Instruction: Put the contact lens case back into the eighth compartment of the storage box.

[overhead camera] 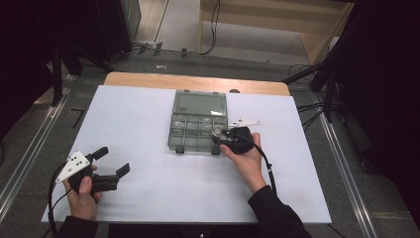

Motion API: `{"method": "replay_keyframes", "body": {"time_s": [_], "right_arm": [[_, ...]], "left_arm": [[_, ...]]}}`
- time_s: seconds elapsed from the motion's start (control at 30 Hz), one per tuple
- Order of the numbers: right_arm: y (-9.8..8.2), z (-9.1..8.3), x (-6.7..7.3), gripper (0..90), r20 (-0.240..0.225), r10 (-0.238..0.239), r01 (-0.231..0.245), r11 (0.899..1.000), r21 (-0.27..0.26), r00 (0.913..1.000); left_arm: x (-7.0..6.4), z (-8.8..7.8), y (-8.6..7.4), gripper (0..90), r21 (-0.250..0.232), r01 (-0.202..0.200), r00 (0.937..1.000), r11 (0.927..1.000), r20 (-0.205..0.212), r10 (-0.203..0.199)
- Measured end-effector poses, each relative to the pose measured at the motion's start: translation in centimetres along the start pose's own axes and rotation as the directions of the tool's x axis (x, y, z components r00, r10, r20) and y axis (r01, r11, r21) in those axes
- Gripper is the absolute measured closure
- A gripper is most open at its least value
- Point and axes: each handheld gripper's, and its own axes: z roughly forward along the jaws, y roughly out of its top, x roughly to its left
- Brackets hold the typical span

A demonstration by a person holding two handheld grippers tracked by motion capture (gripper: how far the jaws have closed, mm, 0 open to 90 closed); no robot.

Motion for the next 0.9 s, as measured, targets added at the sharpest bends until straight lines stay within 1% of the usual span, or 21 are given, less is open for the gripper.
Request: {"method": "replay_keyframes", "body": {"time_s": [0.27,0.5,0.53,0.6,0.67,0.7,0.73,0.77,0.8,0.87,0.9], "right_arm": [[-0.2,0.4,-0.1,46.8,0.003,0.017,-0.017,1.000,0.008,0.9998],[-0.6,0.3,-0.4,46.3,-0.015,0.037,-0.037,0.999,-0.010,0.9992],[-0.6,0.2,-0.5,44.5,-0.018,0.037,-0.037,0.999,-0.011,0.9992],[-0.5,-0.1,-0.6,36.2,-0.035,0.041,-0.042,0.999,-0.017,0.9985],[-0.4,-0.5,-0.7,35.5,-0.051,0.040,-0.041,0.999,-0.023,0.9979],[-0.3,-0.7,-0.8,35.6,-0.045,0.036,-0.038,0.999,-0.030,0.9983],[-0.3,-0.8,-0.9,37.4,-0.040,0.041,-0.043,0.998,-0.037,0.9984],[-0.2,-1.0,-1.0,42.7,-0.039,0.042,-0.043,0.998,-0.044,0.9984],[-0.2,-1.1,-1.1,49.7,-0.039,0.044,-0.046,0.998,-0.053,0.9983],[-0.1,-1.2,-1.1,62.6,-0.024,0.041,-0.043,0.997,-0.059,0.9989],[0.0,-1.2,-1.1,69.1,-0.029,0.041,-0.042,0.998,-0.056,0.9988]], "left_arm": [[0.0,0.0,0.0,0.0,0.002,-0.002,1.0000,1.0000,-0.001,0.002],[0.0,0.0,0.0,0.0,0.004,-0.003,1.0000,1.0000,0.001,0.003],[0.0,0.0,0.0,0.0,0.002,-0.002,1.0000,1.0000,0.001,0.002],[0.0,0.0,0.0,0.0,0.004,-0.003,1.0000,1.0000,-0.001,0.003],[0.0,0.0,0.0,0.0,0.004,-0.004,1.0000,1.0000,-0.002,0.004],[0.1,0.0,0.0,0.0,0.005,-0.005,1.0000,1.0000,-0.001,0.005],[0.1,0.0,0.0,0.0,0.006,-0.005,1.0000,1.0000,-0.001,0.005],[0.0,0.0,0.0,0.0,0.004,-0.003,1.0000,1.0000,-0.001,0.003],[0.0,0.0,0.0,0.0,0.004,-0.003,1.0000,1.0000,-0.001,0.003],[0.0,0.0,0.0,0.0,0.004,-0.002,1.0000,1.0000,-0.001,0.002],[0.0,0.0,0.0,0.0,0.004,-0.004,1.0000,1.0000,-0.001,0.004]]}}
